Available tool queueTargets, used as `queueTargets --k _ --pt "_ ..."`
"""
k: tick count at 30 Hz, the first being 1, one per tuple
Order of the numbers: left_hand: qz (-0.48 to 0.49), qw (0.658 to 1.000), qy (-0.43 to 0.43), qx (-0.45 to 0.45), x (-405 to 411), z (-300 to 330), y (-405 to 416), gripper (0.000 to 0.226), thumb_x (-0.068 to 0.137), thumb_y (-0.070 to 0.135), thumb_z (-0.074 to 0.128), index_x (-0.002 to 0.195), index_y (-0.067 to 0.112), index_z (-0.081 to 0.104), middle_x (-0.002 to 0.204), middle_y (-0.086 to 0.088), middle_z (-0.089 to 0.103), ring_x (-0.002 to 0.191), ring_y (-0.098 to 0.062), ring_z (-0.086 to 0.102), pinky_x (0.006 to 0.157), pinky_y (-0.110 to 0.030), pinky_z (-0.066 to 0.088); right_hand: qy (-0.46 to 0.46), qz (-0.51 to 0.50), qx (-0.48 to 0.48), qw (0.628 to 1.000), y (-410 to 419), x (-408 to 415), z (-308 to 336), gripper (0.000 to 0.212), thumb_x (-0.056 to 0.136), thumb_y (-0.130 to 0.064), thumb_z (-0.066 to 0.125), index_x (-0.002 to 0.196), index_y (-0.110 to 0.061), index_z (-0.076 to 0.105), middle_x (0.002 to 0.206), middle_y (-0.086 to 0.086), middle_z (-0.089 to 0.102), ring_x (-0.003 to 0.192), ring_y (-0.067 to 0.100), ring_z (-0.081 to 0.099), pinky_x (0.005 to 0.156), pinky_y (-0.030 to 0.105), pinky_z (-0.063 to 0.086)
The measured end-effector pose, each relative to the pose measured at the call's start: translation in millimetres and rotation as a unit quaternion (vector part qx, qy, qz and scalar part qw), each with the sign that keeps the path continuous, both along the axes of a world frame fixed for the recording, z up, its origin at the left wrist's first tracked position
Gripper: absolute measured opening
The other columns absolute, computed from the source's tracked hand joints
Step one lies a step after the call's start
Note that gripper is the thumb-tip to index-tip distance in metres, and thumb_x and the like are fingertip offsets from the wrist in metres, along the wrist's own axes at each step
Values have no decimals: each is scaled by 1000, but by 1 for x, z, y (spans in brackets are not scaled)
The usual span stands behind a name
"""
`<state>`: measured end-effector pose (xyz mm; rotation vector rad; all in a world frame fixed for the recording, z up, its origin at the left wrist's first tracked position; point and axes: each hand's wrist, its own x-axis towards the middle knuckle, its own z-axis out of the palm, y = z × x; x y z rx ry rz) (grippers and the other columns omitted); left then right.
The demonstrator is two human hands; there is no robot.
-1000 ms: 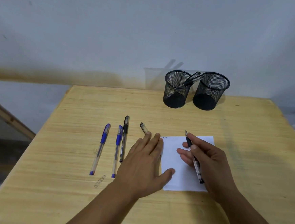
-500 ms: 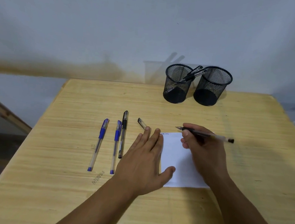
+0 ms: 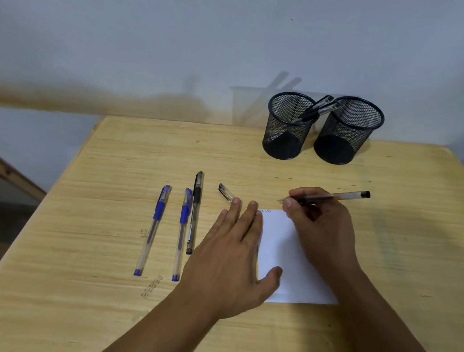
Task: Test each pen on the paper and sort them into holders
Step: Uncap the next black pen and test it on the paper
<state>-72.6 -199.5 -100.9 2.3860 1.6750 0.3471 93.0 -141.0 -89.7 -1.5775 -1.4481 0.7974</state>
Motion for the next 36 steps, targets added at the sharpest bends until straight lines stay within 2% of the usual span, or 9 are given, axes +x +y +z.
queueTargets --k 2,4,8,13,18,25,36 --pt "5 1000 -4 -3 0 -1 1 93 87 68 31 158 15 5 166 1 -9 149 -17 -23 121 -31 -10 -3 -10 6 1000 -1 1 0 9 84 -20 74 93 -19 70 81 -18 70 80 -8 66 71 3 49" --pt "11 1000 -9 0 1 -3 2 93 86 68 33 158 15 7 166 1 -6 150 -16 -21 122 -32 -7 -3 -18 15 1000 -2 3 -1 10 83 -19 75 90 -20 69 77 -18 70 76 -10 65 67 1 45" --pt "11 1000 -7 -5 1 -4 3 93 85 68 34 157 15 9 166 1 -4 150 -16 -19 122 -31 -5 -21 -16 19 999 -2 4 -4 10 83 -20 75 89 -19 67 75 -21 66 76 -14 63 67 0 44" --pt "11 1000 -8 -16 2 -4 4 93 85 68 37 157 14 11 166 0 0 151 -16 -17 121 -33 -2 -45 -7 8 999 -1 2 -5 13 83 -26 75 83 -29 62 74 -23 64 77 -15 62 67 0 44" --pt "12 1000 -3 -27 3 -4 5 92 83 66 42 155 11 23 165 -3 11 153 -20 -5 119 -33 3 -64 6 11 998 -1 0 -4 10 84 -22 74 85 -22 64 73 -22 63 76 -19 59 67 -3 41" --pt "12 999 -3 -29 3 -4 6 92 83 66 43 155 12 23 165 -2 11 153 -19 -5 120 -34 5 -76 10 32 997 0 -2 -6 8 84 -19 74 84 -17 66 71 -23 60 76 -18 59 68 -3 40" --pt "16 999 -2 -33 3 -4 6 93 82 67 42 155 12 24 166 -1 11 153 -18 -6 120 -34 5 -92 4 37 995 -1 -5 -9 9 83 -20 74 83 -18 65 71 -22 61 76 -16 59 67 -4 39"
